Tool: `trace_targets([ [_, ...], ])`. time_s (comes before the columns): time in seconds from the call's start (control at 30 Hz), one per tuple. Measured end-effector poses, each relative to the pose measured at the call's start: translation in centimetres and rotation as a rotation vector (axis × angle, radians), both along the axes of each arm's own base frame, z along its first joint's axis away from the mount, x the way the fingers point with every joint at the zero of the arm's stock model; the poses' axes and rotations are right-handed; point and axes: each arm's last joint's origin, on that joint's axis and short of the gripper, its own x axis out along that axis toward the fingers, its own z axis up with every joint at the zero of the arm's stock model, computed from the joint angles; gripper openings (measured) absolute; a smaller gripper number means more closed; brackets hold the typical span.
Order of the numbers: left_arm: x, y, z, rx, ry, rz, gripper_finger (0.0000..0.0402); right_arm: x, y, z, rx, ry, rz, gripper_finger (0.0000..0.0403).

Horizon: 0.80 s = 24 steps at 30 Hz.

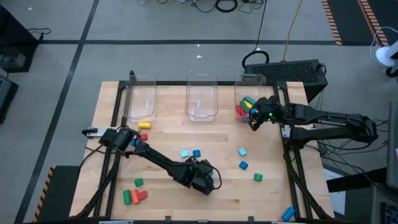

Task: Sort blocks by size
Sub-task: Put the blue rectangular block into the right transparent bin

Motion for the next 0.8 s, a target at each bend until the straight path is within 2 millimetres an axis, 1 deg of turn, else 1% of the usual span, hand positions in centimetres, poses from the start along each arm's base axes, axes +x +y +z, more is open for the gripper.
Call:
trace_targets([
  [0.17,-0.4,0.0,-0.2,0.059,0.033,-0.048,0.0262,0.4,0.4,0.5,-0.060,-0.038,0.018,0.0166],
  [0.37,-0.5,0.2,-0.2,0.098,0.068,-0.108,0.0256,1.1,1.4,0.9,-0.109,-0.073,0.117,0.0166],
  [0.43,-0.3,0.3,-0.3,0.088,0.066,-0.103,0.0240,1.3,1.8,1.2,-0.119,-0.104,0.149,0.0166],
  [0.5,-0.2,0.4,-0.3,0.067,0.062,-0.099,0.0216,1.6,2.3,1.6,-0.136,-0.146,0.186,0.0166],
  [0.63,-0.1,0.4,-0.3,0.066,0.058,-0.113,0.0151,1.9,3.3,2.6,-0.179,-0.232,0.262,0.0166],
  [0.73,-0.1,0.6,-0.3,0.087,0.068,-0.141,0.0106,1.9,4.0,2.9,-0.206,-0.256,0.326,0.0166],
  [0.8,0.1,1.0,-0.1,0.059,0.073,-0.156,0.0104,1.9,4.5,2.8,-0.213,-0.233,0.377,0.0166],
])
